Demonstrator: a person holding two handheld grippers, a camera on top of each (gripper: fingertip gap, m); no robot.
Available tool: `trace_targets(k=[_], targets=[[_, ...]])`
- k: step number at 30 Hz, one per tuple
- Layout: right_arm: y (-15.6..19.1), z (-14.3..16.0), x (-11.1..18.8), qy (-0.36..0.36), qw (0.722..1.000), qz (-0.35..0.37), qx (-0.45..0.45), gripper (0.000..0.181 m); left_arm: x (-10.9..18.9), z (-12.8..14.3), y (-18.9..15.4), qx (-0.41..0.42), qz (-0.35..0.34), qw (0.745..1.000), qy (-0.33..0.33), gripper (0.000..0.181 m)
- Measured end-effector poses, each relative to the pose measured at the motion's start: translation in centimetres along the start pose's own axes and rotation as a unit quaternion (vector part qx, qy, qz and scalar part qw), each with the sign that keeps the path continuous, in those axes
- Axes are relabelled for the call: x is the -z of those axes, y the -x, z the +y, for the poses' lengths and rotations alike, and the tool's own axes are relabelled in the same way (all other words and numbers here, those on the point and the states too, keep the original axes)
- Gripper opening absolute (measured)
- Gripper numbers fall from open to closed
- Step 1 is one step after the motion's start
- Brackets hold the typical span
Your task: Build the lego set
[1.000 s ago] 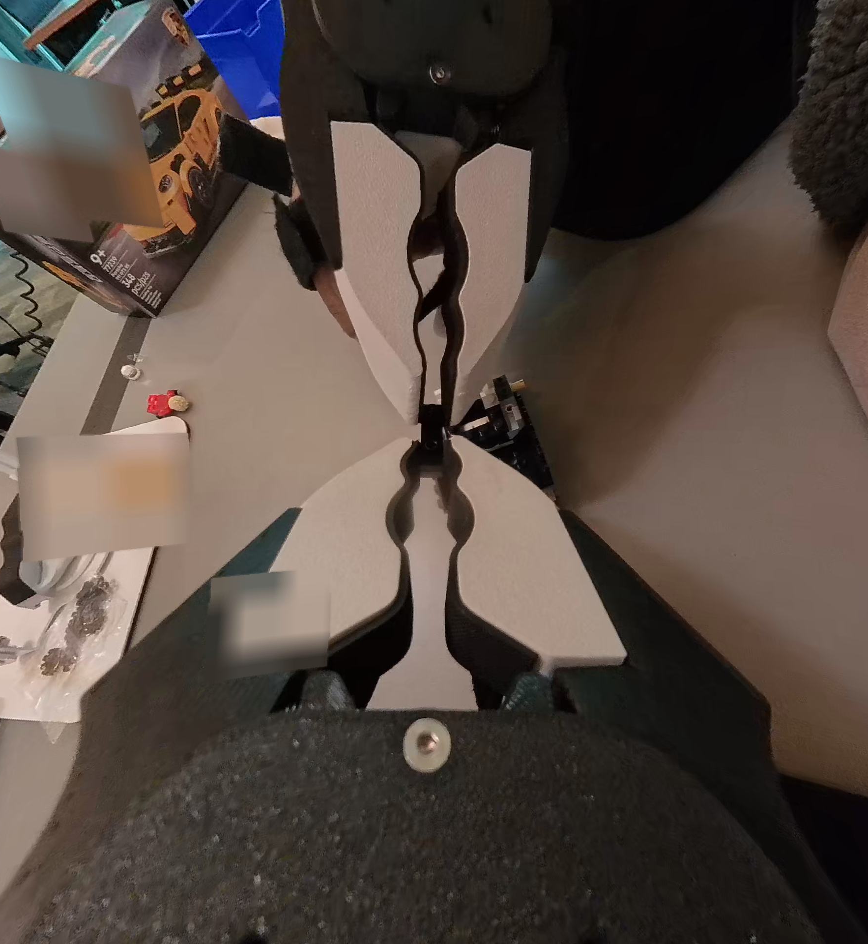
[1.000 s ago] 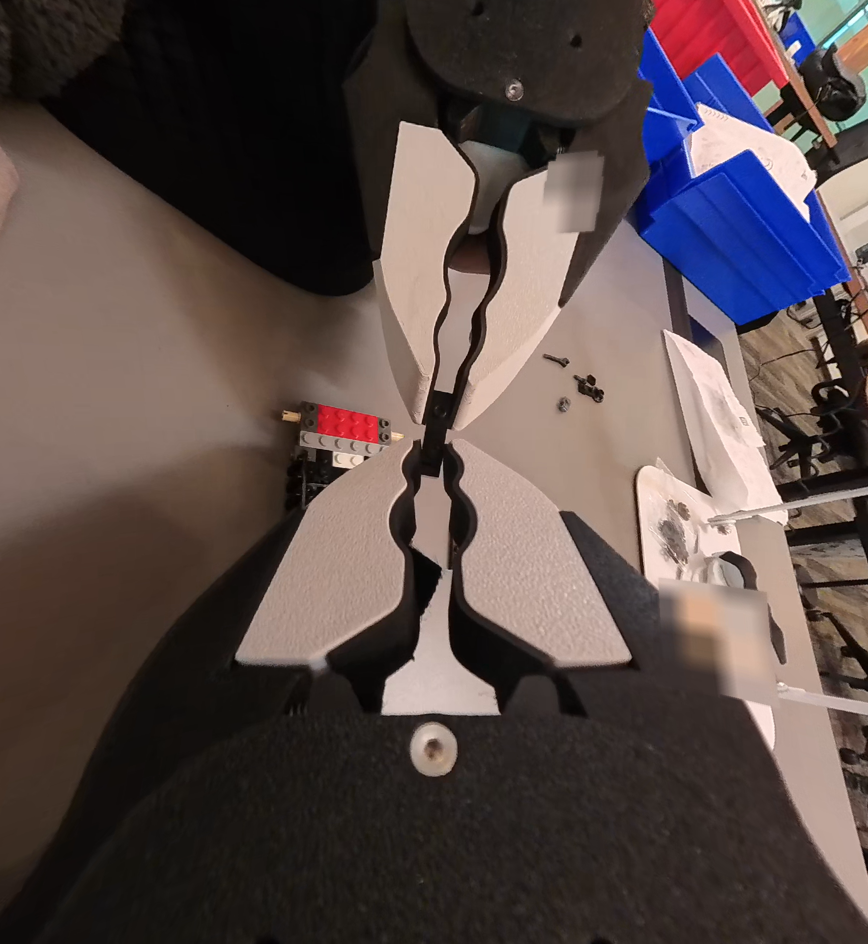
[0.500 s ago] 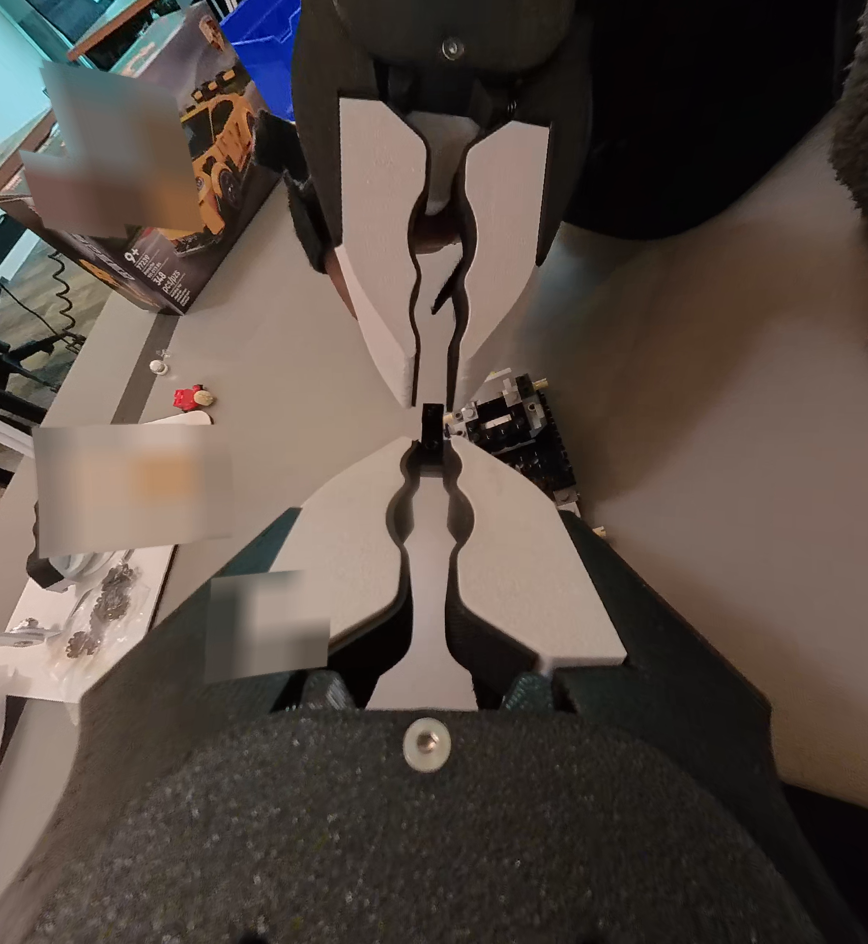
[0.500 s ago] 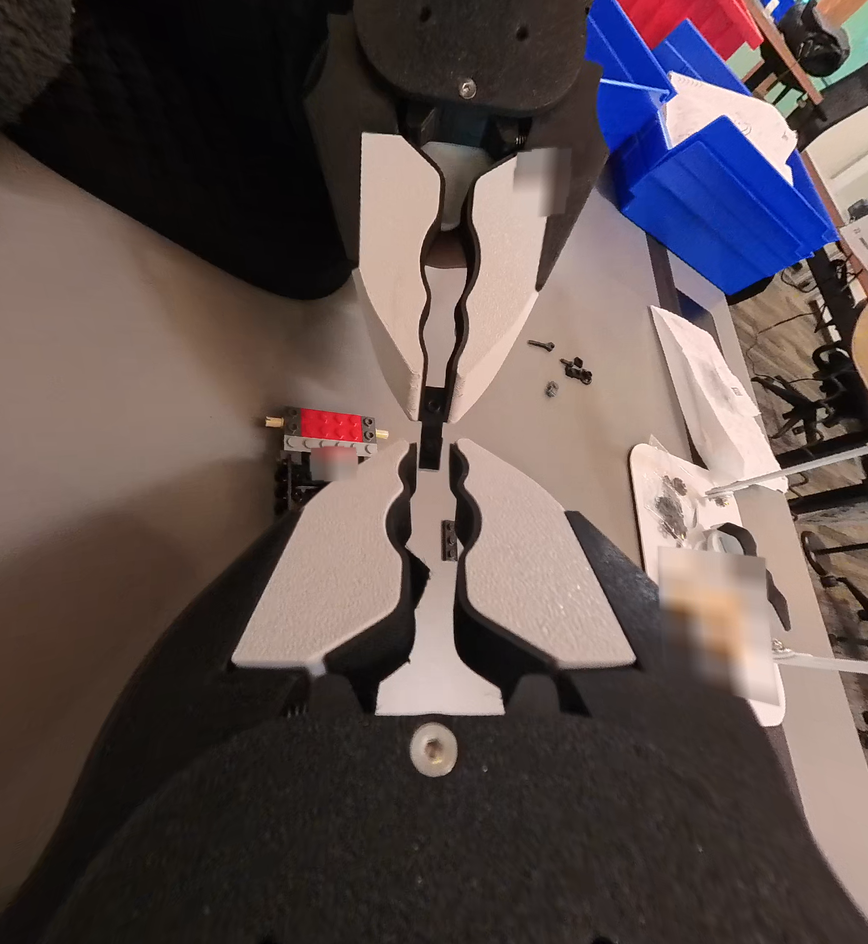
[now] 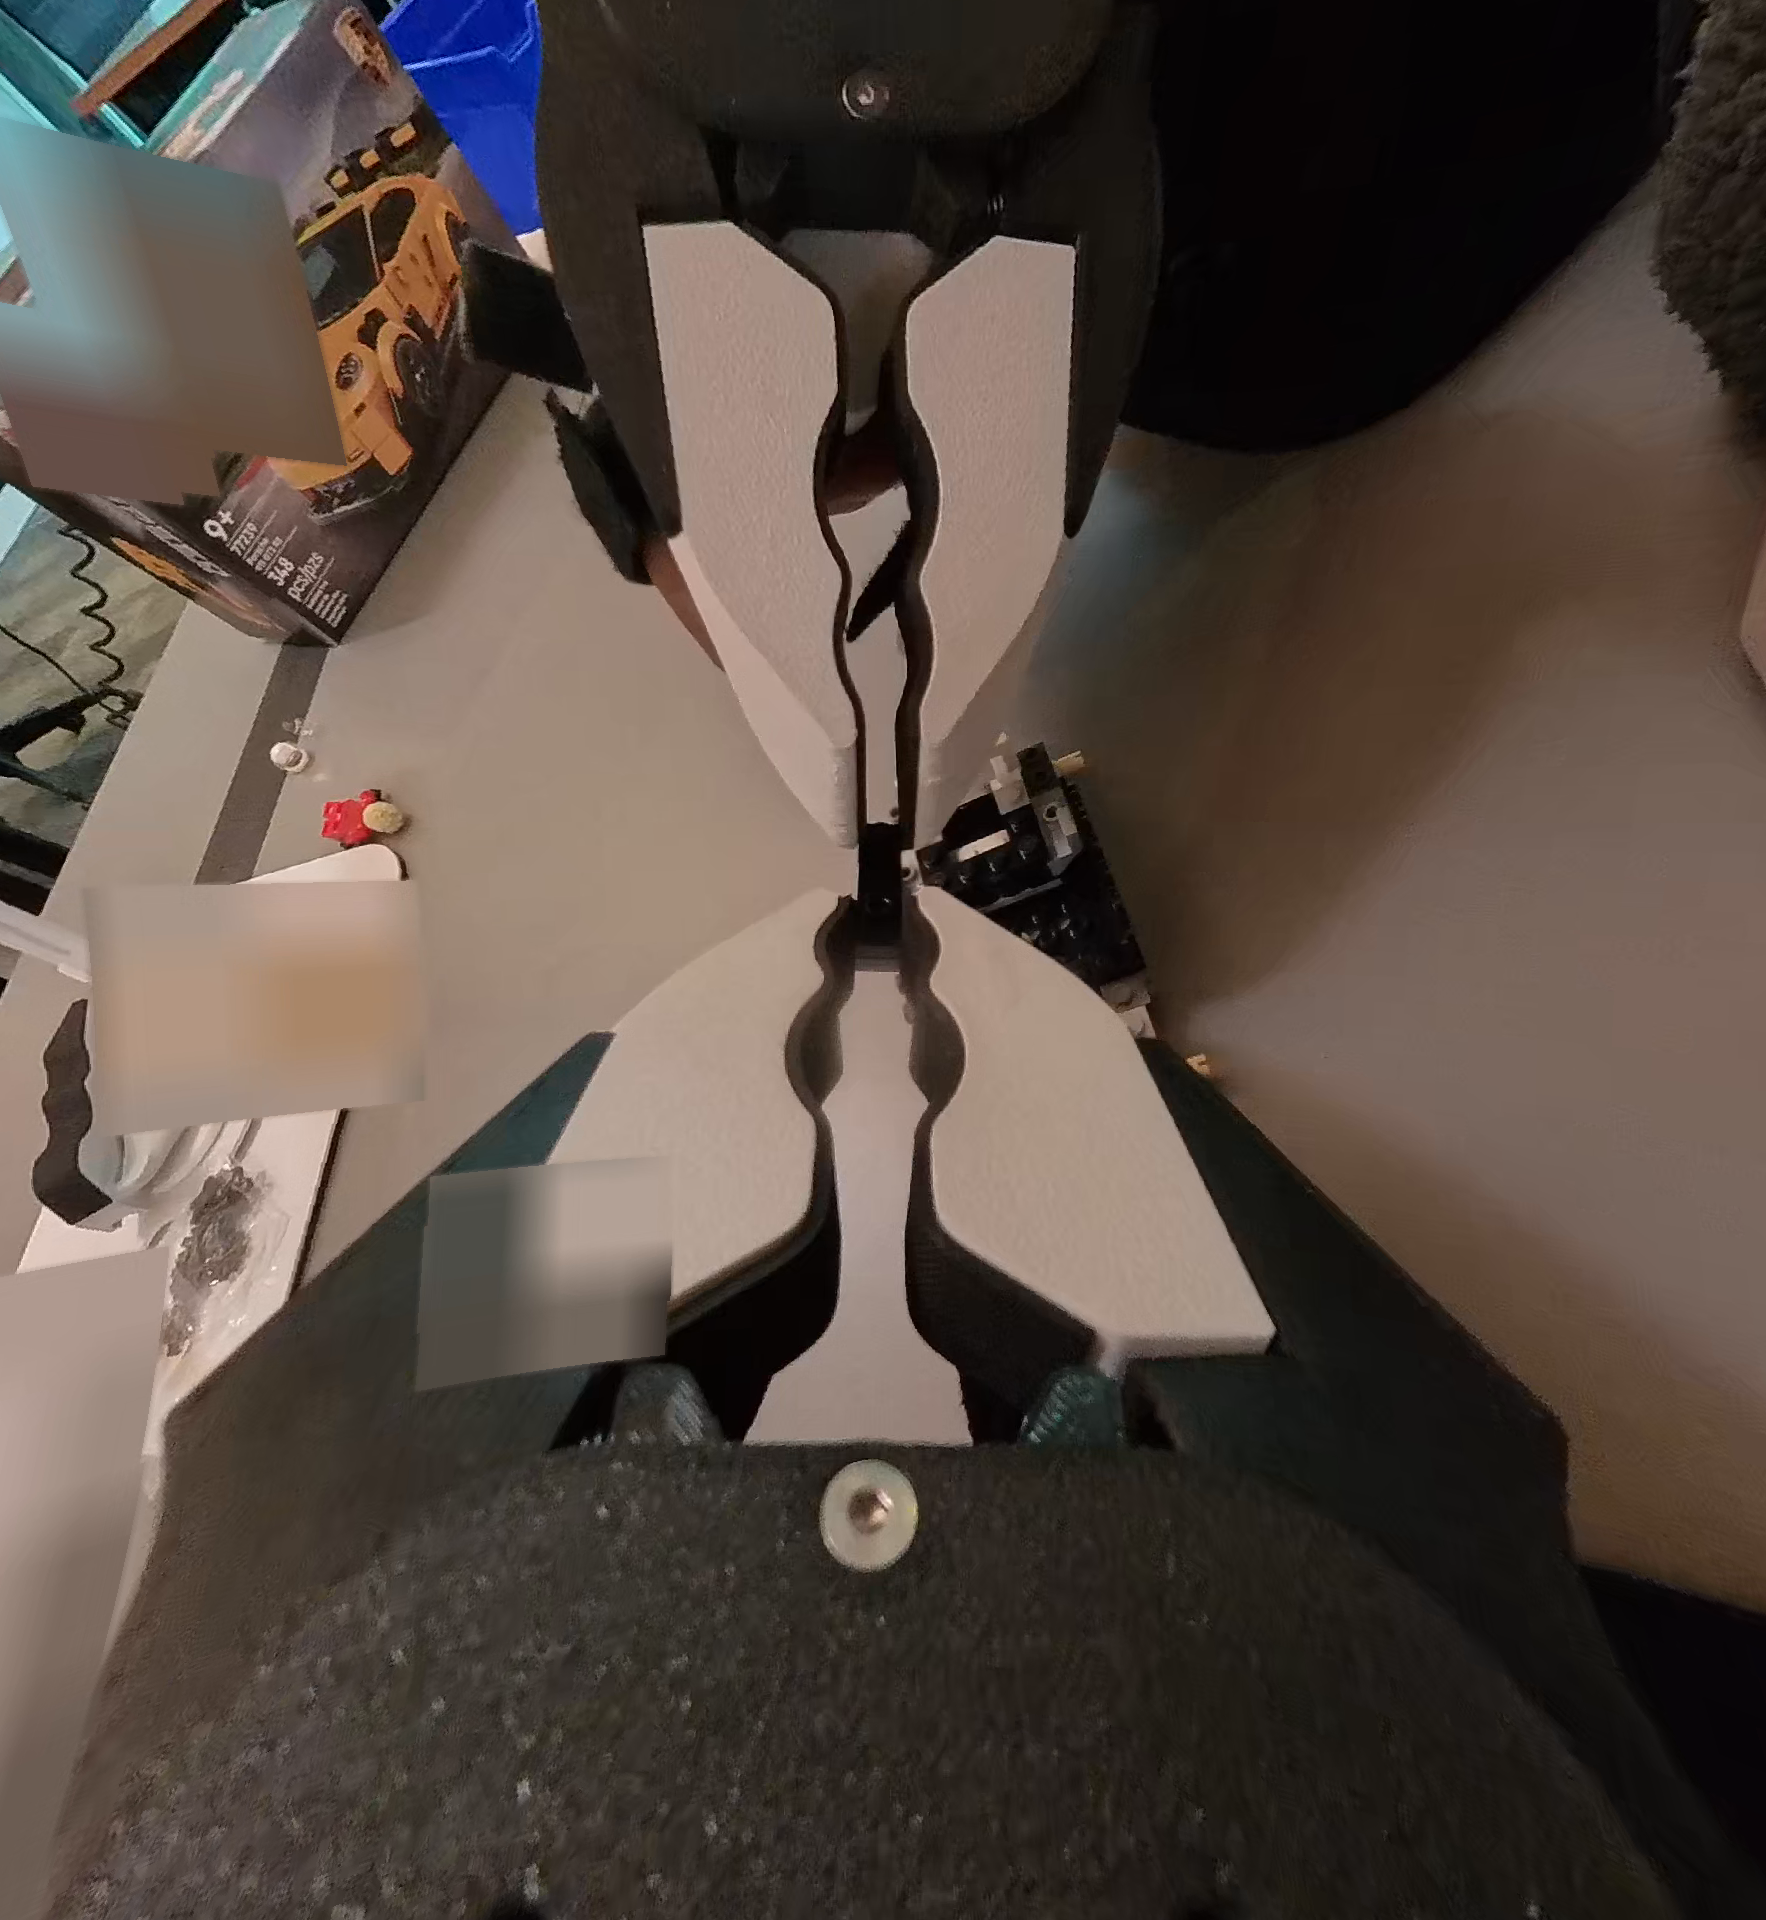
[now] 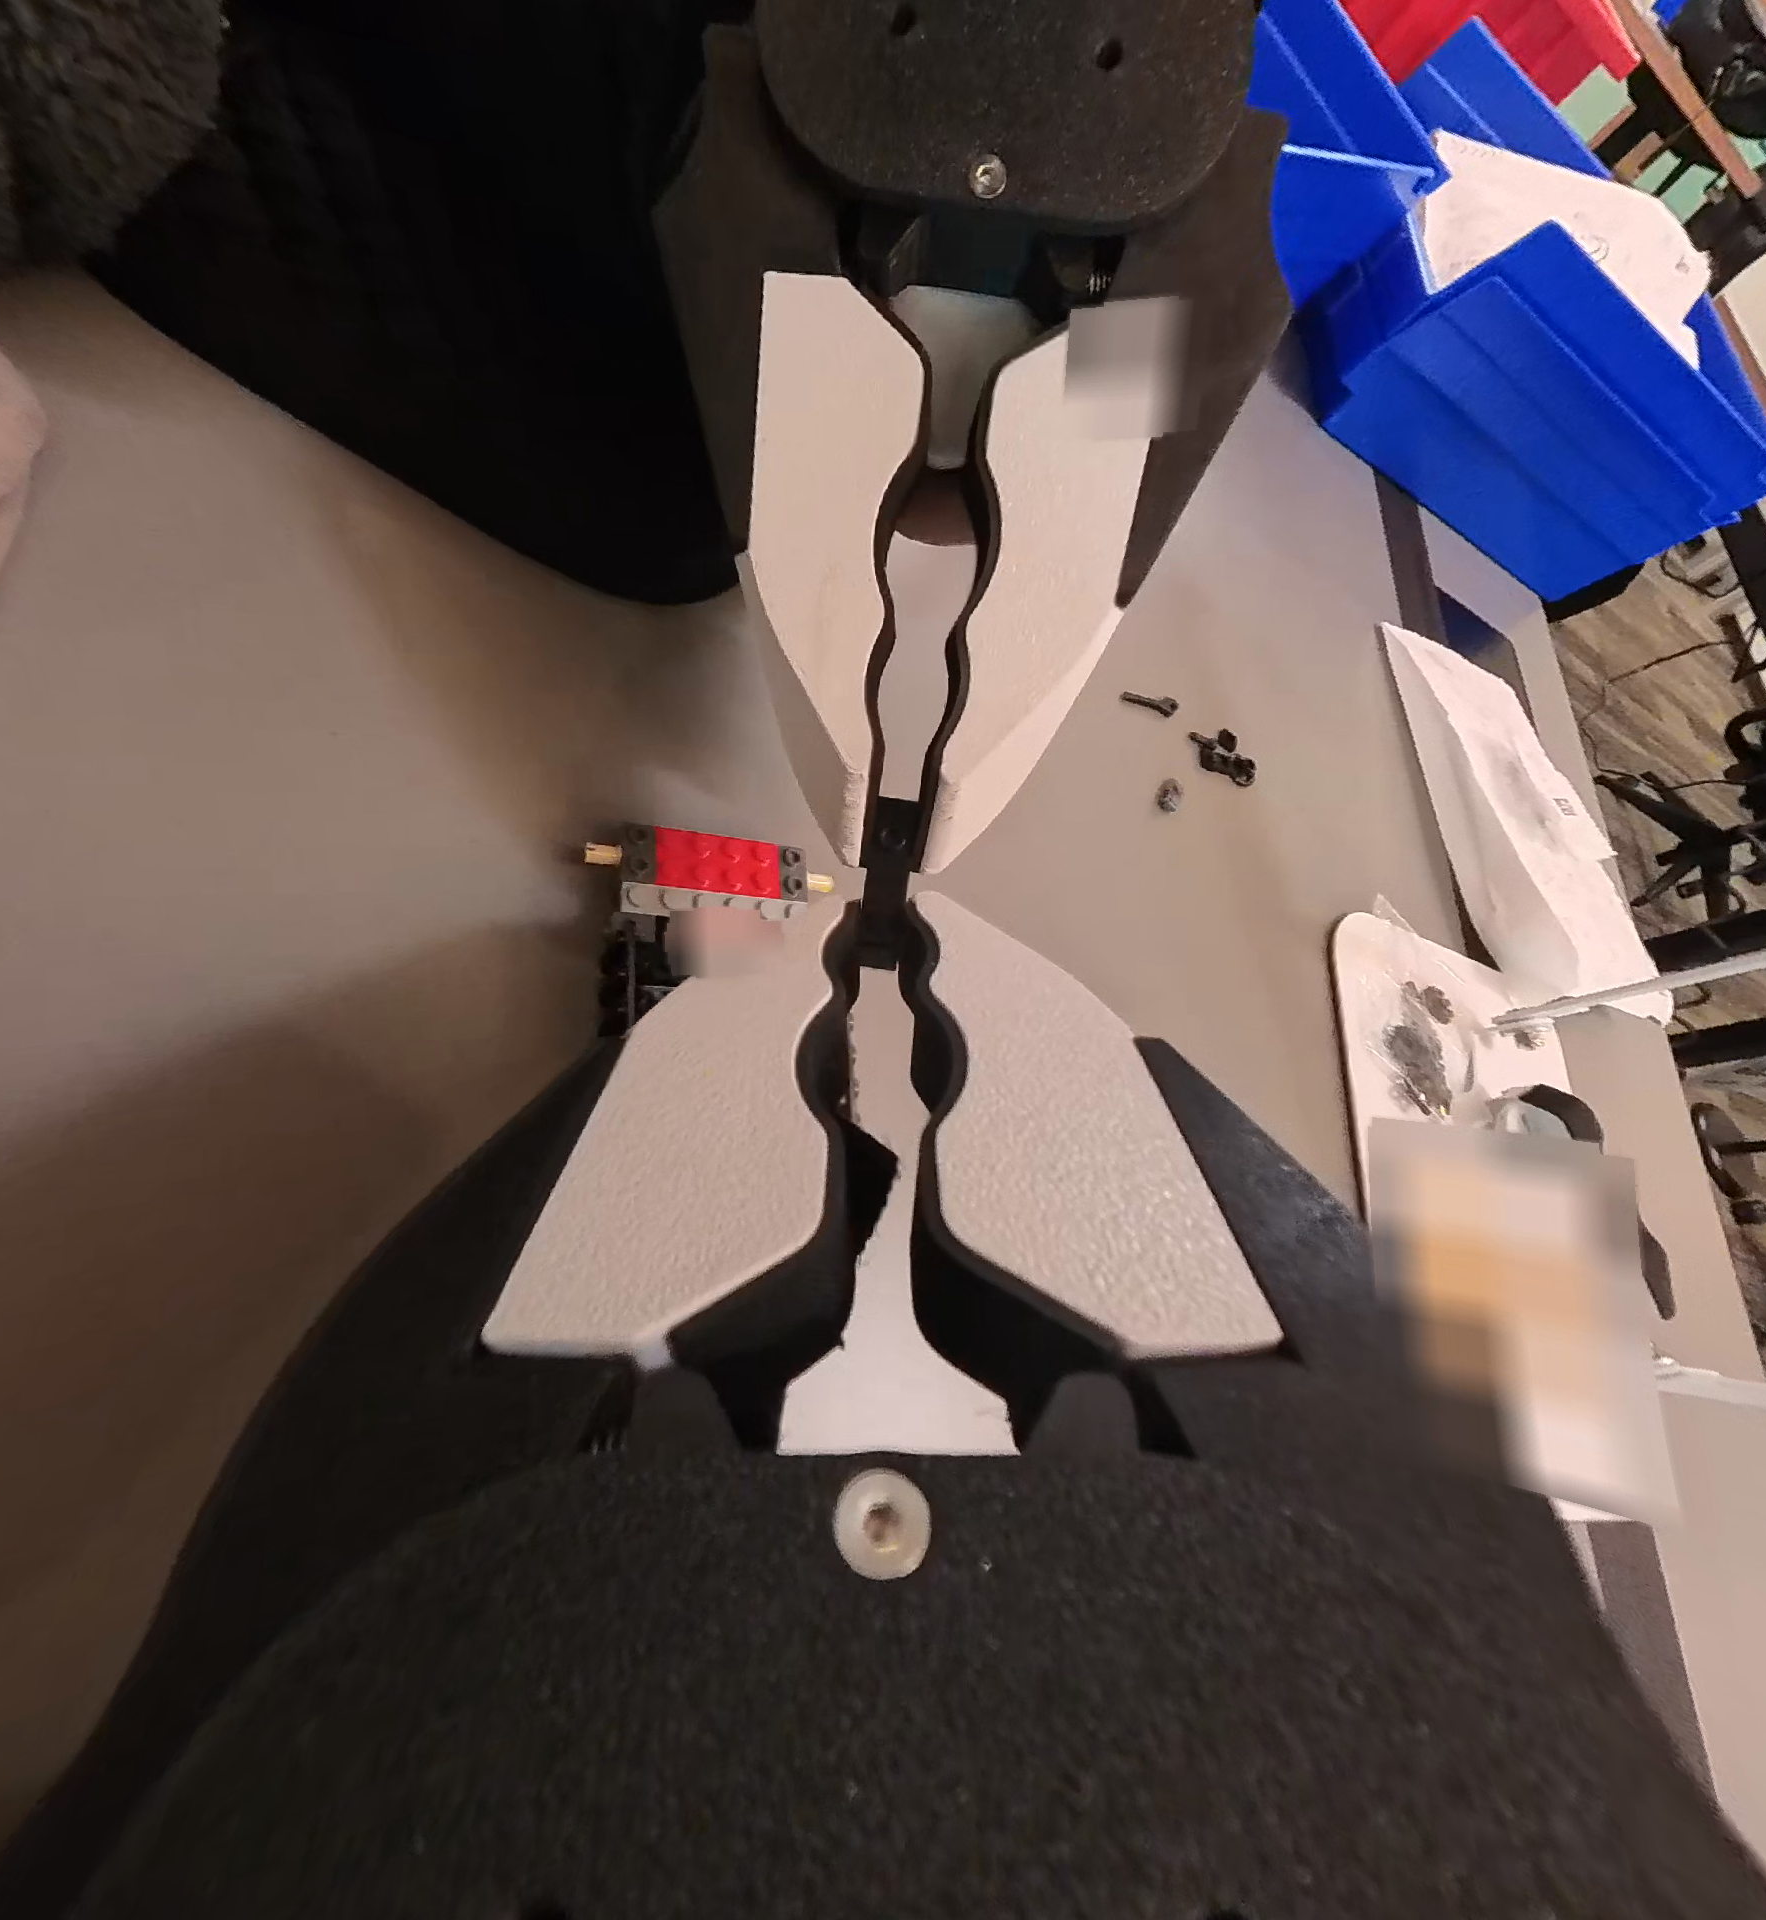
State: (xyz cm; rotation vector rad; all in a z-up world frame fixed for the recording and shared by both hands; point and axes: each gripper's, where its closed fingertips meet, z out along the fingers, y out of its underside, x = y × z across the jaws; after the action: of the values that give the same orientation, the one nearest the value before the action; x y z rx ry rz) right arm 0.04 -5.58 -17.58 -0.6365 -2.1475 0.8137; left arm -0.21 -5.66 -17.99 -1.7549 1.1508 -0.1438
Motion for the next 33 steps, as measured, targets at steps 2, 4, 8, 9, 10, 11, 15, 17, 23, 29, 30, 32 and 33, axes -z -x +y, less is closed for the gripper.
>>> trace_targets(k=[2, 4, 8, 9, 10, 11, 15, 17, 23, 29, 30, 32, 33], targets=[[0.2, 0.0, 0.0, 0.0, 1.0, -0.004, 0.005, 0.007, 0.0, 0.0, -0.2, -0.003, 0.004, 1.0, 0.001, 0.008], [0.3, 0.0, 0.0, -0.001, 1.0, -0.008, 0.007, 0.006, 0.0, 0.0, -0.3, -0.003, 0.008, 1.0, 0.001, 0.008], [0.4, 0.0, -0.1, 0.0, 1.0, -0.009, 0.008, 0.006, -0.1, 0.0, -0.3, -0.005, 0.009, 1.0, 0.002, 0.008], [0.4, 0.0, -0.1, 0.0, 1.0, -0.009, 0.008, 0.006, 0.0, 0.0, -0.3, -0.005, 0.009, 1.0, 0.002, 0.008], [0.4, 0.0, -0.1, 0.0, 1.0, -0.011, 0.01, 0.006, 0.0, 0.0, -0.4, -0.004, 0.011, 1.0, 0.002, 0.008], [0.5, 0.0, -0.1, 0.001, 1.0, -0.012, 0.013, 0.006, -0.1, 0.1, -0.5, -0.005, 0.013, 1.0, 0.002, 0.008], [0.6, 0.0, -0.1, 0.002, 1.0, -0.014, 0.013, 0.006, -0.1, 0.1, -0.5, -0.006, 0.015, 1.0, 0.002, 0.008], [0.6, 0.0, -0.1, 0.002, 1.0, -0.013, 0.011, 0.006, -0.1, 0.0, -0.5, -0.005, 0.014, 1.0, 0.001, 0.008], [-0.4, -0.6, 0.4, -0.022, 1.0, 0.004, -0.02, 0.007, 0.3, -0.5, 0.3, 0.007, -0.001, 0.999, -0.032, 0.008], [-1.8, -2.3, 2.4, -0.077, 0.994, 0.014, -0.072, 0.027, 2.0, -2.1, 1.9, 0.026, -0.031, 0.992, -0.123, 0.008], [-2.0, -2.4, 2.5, -0.079, 0.994, 0.022, -0.069, 0.027, 2.2, -2.5, 2.0, 0.022, -0.035, 0.99, -0.137, 0.008], [-2.2, -2.7, 2.7, -0.087, 0.994, 0.032, -0.066, 0.026, 2.7, -3.2, 1.9, 0.012, -0.037, 0.986, -0.162, 0.008], [-2.2, -2.9, 2.7, -0.091, 0.993, 0.031, -0.066, 0.026, 2.8, -3.5, 1.8, 0.008, -0.038, 0.985, -0.17, 0.008]])
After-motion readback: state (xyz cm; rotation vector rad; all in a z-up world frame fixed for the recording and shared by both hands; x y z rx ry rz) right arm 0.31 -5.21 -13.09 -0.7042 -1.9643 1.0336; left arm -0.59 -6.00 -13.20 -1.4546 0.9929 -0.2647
